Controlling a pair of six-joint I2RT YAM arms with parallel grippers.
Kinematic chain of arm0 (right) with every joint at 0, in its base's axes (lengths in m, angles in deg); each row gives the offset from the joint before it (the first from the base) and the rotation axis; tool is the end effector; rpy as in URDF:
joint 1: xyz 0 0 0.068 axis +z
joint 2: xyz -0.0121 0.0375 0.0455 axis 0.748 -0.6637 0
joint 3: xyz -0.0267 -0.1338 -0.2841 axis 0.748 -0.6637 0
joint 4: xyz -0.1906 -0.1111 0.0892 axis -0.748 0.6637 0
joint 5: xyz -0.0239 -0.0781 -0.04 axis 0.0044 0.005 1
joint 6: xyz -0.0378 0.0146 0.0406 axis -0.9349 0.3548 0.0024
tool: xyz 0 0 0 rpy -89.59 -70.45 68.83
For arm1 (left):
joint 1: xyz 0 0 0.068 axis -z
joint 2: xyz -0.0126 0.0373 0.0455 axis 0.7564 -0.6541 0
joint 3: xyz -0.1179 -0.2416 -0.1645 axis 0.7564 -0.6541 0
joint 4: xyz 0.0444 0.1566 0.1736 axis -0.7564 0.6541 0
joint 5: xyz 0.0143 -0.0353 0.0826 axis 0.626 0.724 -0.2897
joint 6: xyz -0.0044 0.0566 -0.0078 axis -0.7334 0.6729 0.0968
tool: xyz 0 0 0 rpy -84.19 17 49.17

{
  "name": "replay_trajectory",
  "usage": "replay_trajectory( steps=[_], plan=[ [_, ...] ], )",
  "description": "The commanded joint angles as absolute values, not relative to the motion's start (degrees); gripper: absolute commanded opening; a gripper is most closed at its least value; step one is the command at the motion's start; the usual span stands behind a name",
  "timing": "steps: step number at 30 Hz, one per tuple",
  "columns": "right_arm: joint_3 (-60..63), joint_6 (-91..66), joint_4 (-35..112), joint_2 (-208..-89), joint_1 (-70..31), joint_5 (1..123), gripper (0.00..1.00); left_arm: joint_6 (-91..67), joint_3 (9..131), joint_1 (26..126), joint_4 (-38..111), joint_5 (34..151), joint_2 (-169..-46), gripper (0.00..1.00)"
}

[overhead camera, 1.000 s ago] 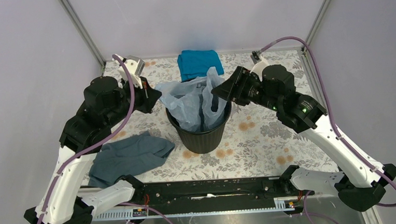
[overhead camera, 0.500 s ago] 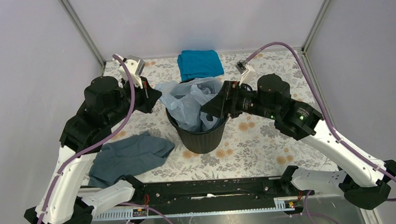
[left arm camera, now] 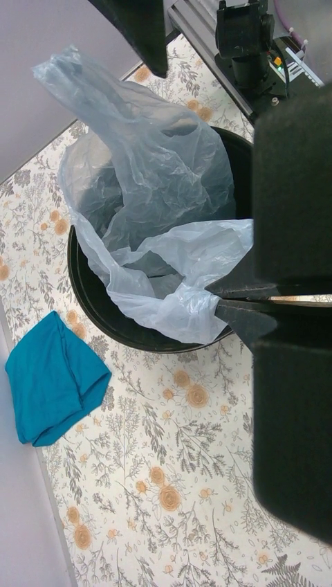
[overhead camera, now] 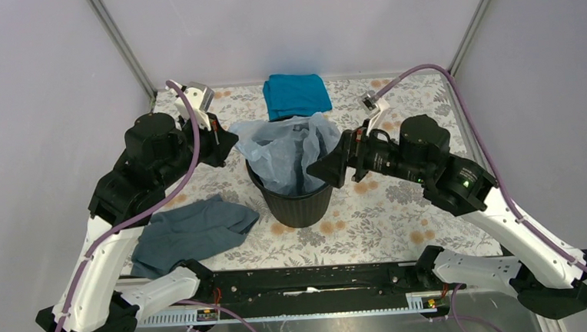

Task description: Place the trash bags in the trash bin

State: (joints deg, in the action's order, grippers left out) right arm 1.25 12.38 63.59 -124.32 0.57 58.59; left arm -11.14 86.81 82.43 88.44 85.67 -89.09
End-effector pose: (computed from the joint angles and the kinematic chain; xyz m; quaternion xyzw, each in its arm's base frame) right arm 0.0954 0.1211 0.4840 -0.1735 0.7281 0.4792 0.4583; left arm 0.0955 -0.0639 0.5038 0.1635 0.7900 -0.2322 0.5434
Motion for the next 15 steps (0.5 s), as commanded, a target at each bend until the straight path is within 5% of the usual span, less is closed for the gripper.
replay_trajectory(
  steps=[1, 8, 15],
  plan=[
    [-3.8, 18.5, 48.7, -123.9, 0.8, 49.1, 0.97, -11.9, 88.9, 82.3, 86.7, 85.0, -89.5, 0.00],
    [2.1, 17.4, 58.2, -129.0, 0.8, 66.1, 0.95, -12.2, 89.1, 82.3, 86.7, 85.4, -89.1, 0.00],
    [3.5, 17.5, 65.9, -129.6, 0.8, 85.2, 0.82, -12.3, 89.2, 82.3, 86.7, 85.5, -88.8, 0.00]
  ],
)
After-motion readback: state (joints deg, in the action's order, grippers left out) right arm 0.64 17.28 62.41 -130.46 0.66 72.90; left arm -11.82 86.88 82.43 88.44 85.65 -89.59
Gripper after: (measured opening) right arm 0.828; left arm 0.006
